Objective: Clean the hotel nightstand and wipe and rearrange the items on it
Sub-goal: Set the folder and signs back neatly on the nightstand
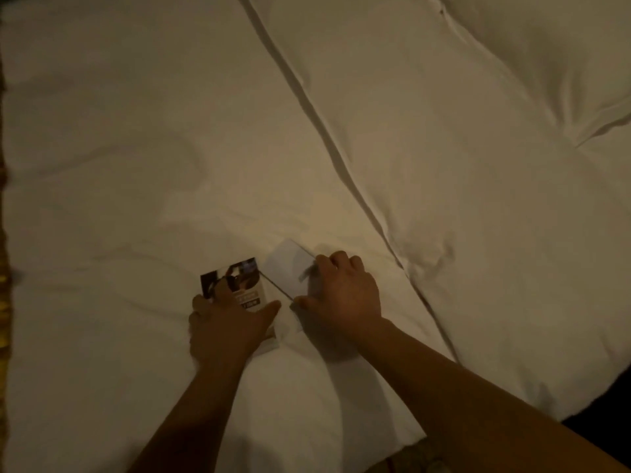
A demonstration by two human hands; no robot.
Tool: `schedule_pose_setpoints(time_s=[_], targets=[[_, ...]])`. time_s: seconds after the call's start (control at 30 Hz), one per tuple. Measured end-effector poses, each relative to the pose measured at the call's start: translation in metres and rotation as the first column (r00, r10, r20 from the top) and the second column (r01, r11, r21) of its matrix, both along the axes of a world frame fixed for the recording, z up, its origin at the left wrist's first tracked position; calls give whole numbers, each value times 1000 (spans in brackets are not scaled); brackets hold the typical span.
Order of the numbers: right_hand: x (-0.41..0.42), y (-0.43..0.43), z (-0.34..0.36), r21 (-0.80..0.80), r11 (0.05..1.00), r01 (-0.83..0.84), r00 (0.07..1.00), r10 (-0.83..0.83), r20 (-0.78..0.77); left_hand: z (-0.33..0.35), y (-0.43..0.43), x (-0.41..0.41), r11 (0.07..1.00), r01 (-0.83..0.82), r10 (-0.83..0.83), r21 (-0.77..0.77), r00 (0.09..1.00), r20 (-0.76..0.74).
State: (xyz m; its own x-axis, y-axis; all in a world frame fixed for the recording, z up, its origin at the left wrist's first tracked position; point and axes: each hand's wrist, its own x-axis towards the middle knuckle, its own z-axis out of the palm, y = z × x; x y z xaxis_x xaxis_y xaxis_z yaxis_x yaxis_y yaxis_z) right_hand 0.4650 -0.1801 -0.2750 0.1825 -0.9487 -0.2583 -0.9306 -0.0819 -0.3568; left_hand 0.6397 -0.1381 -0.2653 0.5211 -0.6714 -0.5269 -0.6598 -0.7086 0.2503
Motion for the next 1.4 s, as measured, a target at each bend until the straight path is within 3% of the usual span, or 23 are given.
schedule_pose_setpoints(time_s=[0.13,0.23,0.37,0.47,0.57,0.63,0.8,0.9,1.0,1.23,1.4], targets=[[6,6,-6,-81,997,9,990,-20,-141,-9,1,-7,994,85,-90,62,992,85],[4,1,-7,5,999,48,988,-47,-145,-12,2,-6,996,79,-84,50,990,110],[-13,-8,0,249,961,118,974,-161,158,-4,-3,-6,999,43,-43,10,999,-5],[-37,-2,13,339,918,207,883,-325,339,15,-9,-18,994,-2,-24,-114,973,-230],[-73,10,36,340,872,351,776,-474,416,41,-11,-44,938,-283,111,-199,791,-601],[-104,21,53,307,835,456,686,-550,476,58,-13,-63,912,-387,147,-136,619,-771],[-172,61,82,313,687,656,430,-681,592,83,-17,-115,925,-381,99,16,201,-974],[-206,89,88,334,588,737,312,-733,605,90,-15,-154,938,-322,149,126,47,-988],[-244,117,92,312,516,798,250,-754,608,97,-10,-193,958,-227,178,177,-16,-984],[-336,181,99,341,375,862,66,-750,658,109,14,-298,991,-39,124,125,-8,-992],[-412,235,109,345,277,897,-69,-683,727,116,39,-392,987,123,107,100,-52,-993]])
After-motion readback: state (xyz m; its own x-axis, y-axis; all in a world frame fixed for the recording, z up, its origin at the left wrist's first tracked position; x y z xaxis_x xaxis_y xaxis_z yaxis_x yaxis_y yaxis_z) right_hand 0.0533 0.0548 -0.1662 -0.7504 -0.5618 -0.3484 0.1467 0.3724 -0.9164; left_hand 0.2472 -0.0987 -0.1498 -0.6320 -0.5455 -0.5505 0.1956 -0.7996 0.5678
